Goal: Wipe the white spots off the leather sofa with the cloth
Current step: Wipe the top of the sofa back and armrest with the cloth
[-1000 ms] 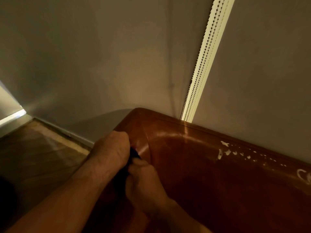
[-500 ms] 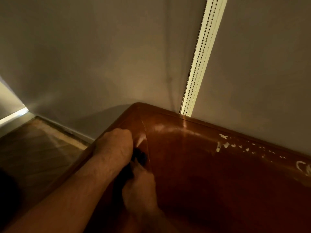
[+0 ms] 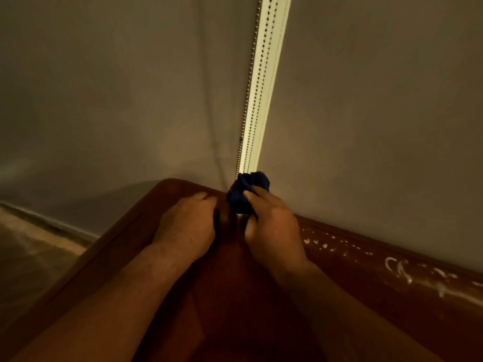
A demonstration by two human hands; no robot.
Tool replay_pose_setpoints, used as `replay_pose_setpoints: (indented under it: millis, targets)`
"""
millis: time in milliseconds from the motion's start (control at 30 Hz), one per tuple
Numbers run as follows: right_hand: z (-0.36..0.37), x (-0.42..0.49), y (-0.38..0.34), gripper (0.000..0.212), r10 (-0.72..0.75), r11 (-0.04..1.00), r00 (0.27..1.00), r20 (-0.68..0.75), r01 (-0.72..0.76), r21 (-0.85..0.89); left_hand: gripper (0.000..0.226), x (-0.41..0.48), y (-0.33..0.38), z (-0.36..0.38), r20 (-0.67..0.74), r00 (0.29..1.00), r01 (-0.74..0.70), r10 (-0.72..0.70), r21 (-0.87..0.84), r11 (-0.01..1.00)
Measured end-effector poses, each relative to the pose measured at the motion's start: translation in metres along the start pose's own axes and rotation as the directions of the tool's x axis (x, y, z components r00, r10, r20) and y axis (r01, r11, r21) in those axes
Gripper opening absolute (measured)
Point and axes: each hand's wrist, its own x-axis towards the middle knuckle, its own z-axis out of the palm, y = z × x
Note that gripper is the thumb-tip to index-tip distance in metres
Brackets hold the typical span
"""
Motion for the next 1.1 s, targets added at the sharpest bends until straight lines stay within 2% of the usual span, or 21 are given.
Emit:
replay_pose_setpoints:
  millis: [67, 133, 200, 233, 300, 367, 467, 600, 833, 900, 967, 1033, 1100]
  targets:
    - [-0.013, 0.01, 0.012, 0.04, -0.037, 0.98, 0.996, 0.077, 0.051, -0.191, 0.039, 0.005, 0.015, 0.004, 0.017, 1.0, -0.024, 0.025, -0.044, 0.999]
    - [-0.018, 0.01, 0.034, 0.042, 0.036, 0.92, 0.967, 0.252, 0.066, -0.385, 0.041, 0.008, 0.026, 0.012, 0.027, 0.999, -0.034, 0.036, -0.062, 0.998]
    - [-0.014, -0.003, 0.061, 0.049, 0.175, 0.896, 0.899, 0.401, 0.023, -0.443, 0.041, 0.01, 0.032, 0.025, 0.055, 0.997, -0.054, 0.057, -0.055, 0.997]
    - [-0.01, -0.011, 0.071, 0.051, 0.213, 0.9, 0.88, 0.425, -0.007, -0.436, 0.037, 0.009, 0.035, 0.031, 0.058, 0.995, -0.072, 0.076, -0.059, 0.996]
    - [-0.003, -0.023, 0.085, 0.05, 0.211, 0.912, 0.888, 0.408, -0.028, -0.41, 0.031, 0.008, 0.04, 0.043, 0.049, 0.992, -0.11, 0.114, -0.081, 0.991]
    - [-0.002, -0.029, 0.09, 0.049, 0.176, 0.914, 0.912, 0.371, -0.012, -0.405, 0.037, 0.006, 0.047, 0.052, 0.068, 0.988, -0.131, 0.136, -0.07, 0.989]
    - [-0.003, -0.035, 0.095, 0.049, 0.113, 0.922, 0.941, 0.32, 0.02, -0.387, 0.045, 0.007, 0.053, 0.057, 0.115, 0.987, -0.114, 0.11, 0.027, 0.993]
    - [-0.006, -0.046, 0.105, 0.051, 0.046, 0.923, 0.958, 0.283, 0.068, -0.38, 0.044, 0.008, 0.062, 0.055, 0.14, 0.987, -0.092, 0.082, 0.069, 0.993]
    - [-0.01, -0.063, 0.12, 0.068, 0.039, 0.857, 0.954, 0.297, 0.121, -0.501, 0.052, 0.008, 0.068, 0.054, 0.204, 0.978, -0.065, 0.041, 0.115, 0.991]
    - [-0.016, -0.066, 0.12, 0.064, 0.039, 0.841, 0.956, 0.29, 0.125, -0.526, 0.052, 0.007, 0.068, 0.052, 0.212, 0.977, -0.066, 0.039, 0.121, 0.99]
    - [-0.029, -0.064, 0.12, 0.051, 0.048, 0.827, 0.965, 0.257, 0.106, -0.552, 0.052, 0.005, 0.07, 0.049, 0.21, 0.977, -0.062, 0.039, 0.103, 0.993]
    - [-0.046, -0.056, 0.119, 0.039, 0.061, 0.877, 0.976, 0.21, 0.049, -0.478, 0.053, 0.003, 0.072, 0.046, 0.208, 0.977, -0.08, 0.057, 0.101, 0.992]
    - [-0.057, -0.043, 0.115, 0.042, 0.056, 0.921, 0.978, 0.203, 0.028, -0.389, 0.055, 0.004, 0.076, 0.044, 0.193, 0.978, -0.107, 0.084, 0.112, 0.988]
